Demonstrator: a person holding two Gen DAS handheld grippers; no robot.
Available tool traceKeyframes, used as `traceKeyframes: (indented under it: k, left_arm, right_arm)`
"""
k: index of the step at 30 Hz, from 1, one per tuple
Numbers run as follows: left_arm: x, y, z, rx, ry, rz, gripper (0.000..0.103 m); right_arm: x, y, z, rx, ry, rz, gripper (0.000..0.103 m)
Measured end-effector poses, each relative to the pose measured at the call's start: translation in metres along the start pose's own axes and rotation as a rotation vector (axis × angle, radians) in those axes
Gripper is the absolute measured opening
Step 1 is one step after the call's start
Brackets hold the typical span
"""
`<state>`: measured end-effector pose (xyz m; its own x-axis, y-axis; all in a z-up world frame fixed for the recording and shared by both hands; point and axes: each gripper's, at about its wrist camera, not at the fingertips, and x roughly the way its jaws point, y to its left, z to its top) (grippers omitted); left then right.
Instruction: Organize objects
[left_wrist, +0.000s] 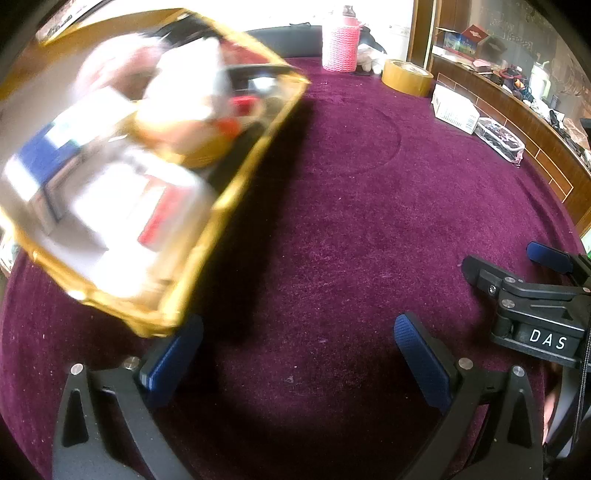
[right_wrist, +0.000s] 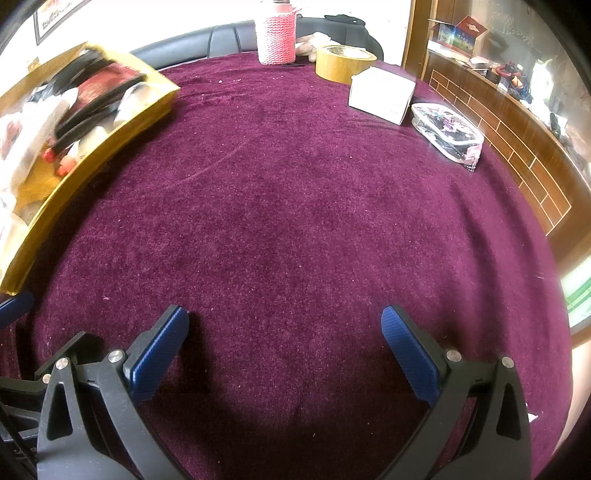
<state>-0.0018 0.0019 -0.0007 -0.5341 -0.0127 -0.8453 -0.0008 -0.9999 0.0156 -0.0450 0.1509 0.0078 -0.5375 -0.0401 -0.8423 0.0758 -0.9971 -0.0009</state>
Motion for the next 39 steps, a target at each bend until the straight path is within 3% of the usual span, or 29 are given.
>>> traceKeyframes:
  k: [39]
  left_arm:
    - [-0.009,0.009,-0.01,-0.002,-0.003,0.003,0.102]
  right_arm:
    - [0.001,0.0,0.001,-0.001,-0.001,0.0,0.103]
